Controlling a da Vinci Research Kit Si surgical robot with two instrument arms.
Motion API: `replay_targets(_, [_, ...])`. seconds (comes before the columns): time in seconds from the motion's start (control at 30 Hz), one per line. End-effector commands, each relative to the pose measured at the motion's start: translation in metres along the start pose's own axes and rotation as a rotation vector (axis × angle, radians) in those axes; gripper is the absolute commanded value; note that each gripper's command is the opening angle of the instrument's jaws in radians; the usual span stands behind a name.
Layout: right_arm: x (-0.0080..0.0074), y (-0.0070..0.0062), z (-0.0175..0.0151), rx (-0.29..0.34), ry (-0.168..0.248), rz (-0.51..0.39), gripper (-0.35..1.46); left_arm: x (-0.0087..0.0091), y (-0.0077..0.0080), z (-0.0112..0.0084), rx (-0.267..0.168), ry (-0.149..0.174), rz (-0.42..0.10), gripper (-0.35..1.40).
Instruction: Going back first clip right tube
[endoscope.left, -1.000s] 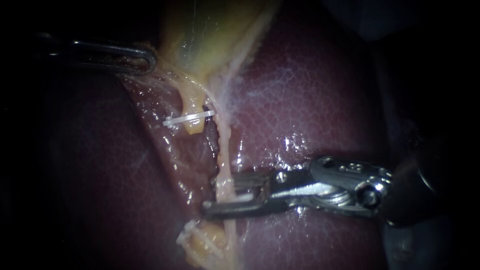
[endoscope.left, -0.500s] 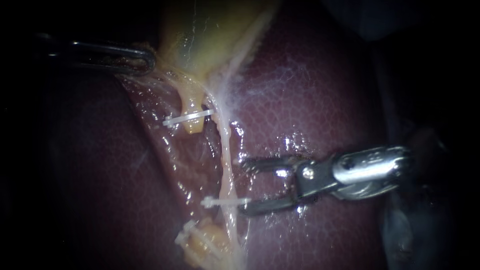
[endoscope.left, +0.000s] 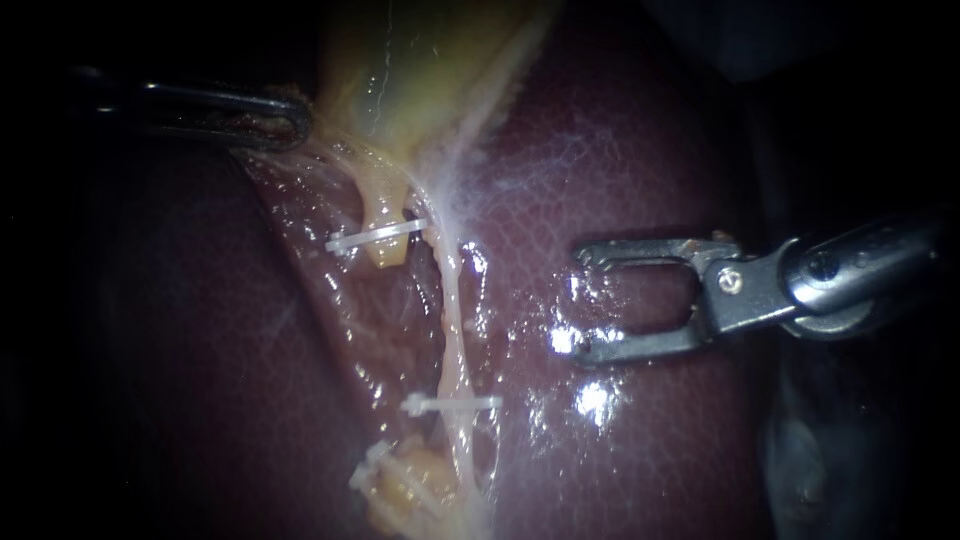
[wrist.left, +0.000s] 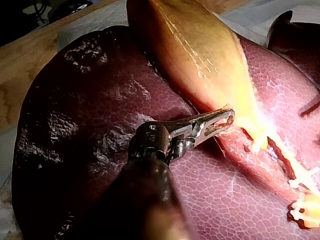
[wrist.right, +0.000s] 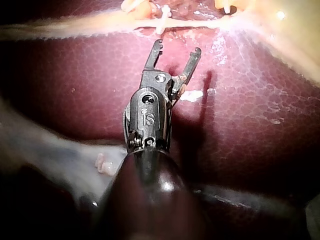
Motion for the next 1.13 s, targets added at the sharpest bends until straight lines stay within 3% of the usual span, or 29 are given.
replay_targets(0.03, [-0.0001,-0.0001,0.0,0.0,0.0,0.002,0.5,0.0002,0.0001,0.0003,-0.002,0.0,0.001,-0.35])
replay_targets(0.2, [-0.0002,-0.0001,-0.0001,0.003,0.004,0.001,0.5,0.0011,0.0002,0.0014,-0.009,-0.005,0.006,-0.35])
replay_targets(0.57, [-0.0003,-0.0002,-0.0001,0.007,0.012,0.001,0.5,0.004,0.0007,0.0056,0.012,0.023,0.019,-0.35])
replay_targets(1.13, [-0.0002,-0.0003,-0.0001,0.008,0.012,0.001,0.5,0.0041,0.0009,0.0057,0.016,0.027,0.02,-0.35])
